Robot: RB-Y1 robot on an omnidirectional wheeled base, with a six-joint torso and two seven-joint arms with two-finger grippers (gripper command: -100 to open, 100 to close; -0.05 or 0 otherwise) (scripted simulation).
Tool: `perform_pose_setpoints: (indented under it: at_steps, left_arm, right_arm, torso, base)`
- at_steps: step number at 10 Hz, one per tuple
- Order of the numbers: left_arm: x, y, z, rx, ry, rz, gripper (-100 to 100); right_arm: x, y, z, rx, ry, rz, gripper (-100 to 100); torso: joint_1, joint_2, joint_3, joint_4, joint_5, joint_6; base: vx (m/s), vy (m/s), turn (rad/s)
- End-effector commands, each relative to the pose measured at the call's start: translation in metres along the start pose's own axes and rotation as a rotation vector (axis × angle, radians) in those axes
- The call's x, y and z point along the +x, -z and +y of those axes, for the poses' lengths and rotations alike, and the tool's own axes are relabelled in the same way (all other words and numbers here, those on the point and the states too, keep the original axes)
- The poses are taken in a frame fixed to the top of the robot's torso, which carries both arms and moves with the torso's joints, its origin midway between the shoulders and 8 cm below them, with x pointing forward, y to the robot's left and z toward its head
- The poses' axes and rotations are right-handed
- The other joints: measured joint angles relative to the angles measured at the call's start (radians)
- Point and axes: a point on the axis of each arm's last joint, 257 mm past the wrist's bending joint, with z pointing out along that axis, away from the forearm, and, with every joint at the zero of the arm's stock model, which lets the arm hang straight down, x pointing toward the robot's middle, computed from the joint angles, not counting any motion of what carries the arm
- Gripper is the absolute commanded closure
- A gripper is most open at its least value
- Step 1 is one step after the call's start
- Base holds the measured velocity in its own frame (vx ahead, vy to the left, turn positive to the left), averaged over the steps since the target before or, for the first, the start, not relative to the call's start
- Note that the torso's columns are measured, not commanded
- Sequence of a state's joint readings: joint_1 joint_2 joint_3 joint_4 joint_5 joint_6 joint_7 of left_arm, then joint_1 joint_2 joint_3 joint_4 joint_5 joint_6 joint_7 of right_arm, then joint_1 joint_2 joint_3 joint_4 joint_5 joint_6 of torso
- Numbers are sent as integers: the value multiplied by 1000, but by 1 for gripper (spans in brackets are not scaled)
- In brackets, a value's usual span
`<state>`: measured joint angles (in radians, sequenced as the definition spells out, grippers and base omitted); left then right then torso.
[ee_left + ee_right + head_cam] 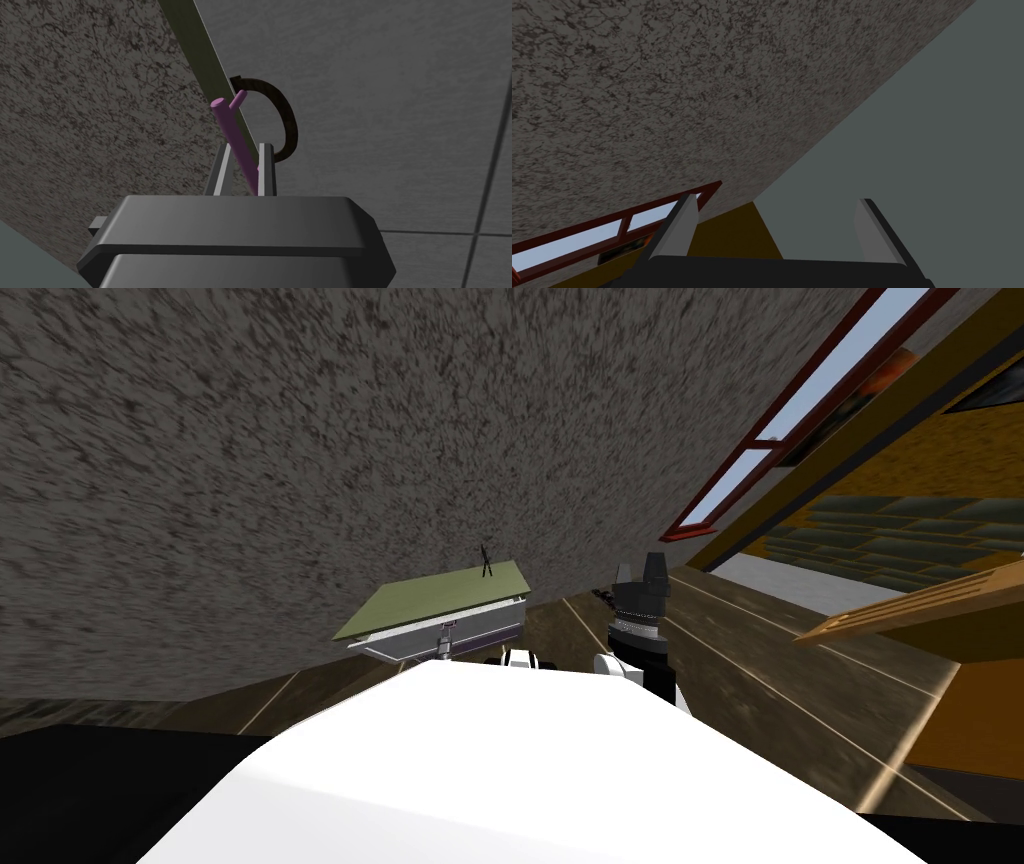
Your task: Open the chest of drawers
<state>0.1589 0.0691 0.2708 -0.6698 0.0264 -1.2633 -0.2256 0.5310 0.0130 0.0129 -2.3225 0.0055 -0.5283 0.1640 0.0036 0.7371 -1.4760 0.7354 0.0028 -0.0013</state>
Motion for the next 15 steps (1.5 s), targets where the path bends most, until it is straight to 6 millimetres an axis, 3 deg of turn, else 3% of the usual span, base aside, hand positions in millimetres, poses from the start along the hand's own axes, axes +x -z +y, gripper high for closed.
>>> perform_pose_setpoints:
  at_steps: [1,6,15]
  left_arm:
    - [6,-12,6,-18,-3,6,100]
    - [28,-61,6,-32,-6,24,100]
    - [64,-43,-12,35,40,209,100]
  right_arm:
    - [0,0,0,0,0,0,0]
    - [0,0,0,0,0,0,0]
    - [0,0,0,0,0,0,0]
  torso:
    - [0,1,0,0,0,0]
    - [0,2,1,1,-2,-2]
    - [1,2,0,2,-3,-2]
  base:
    - [-102,-20,6]
    - [-142,-24,31]
    - [-23,-57,220]
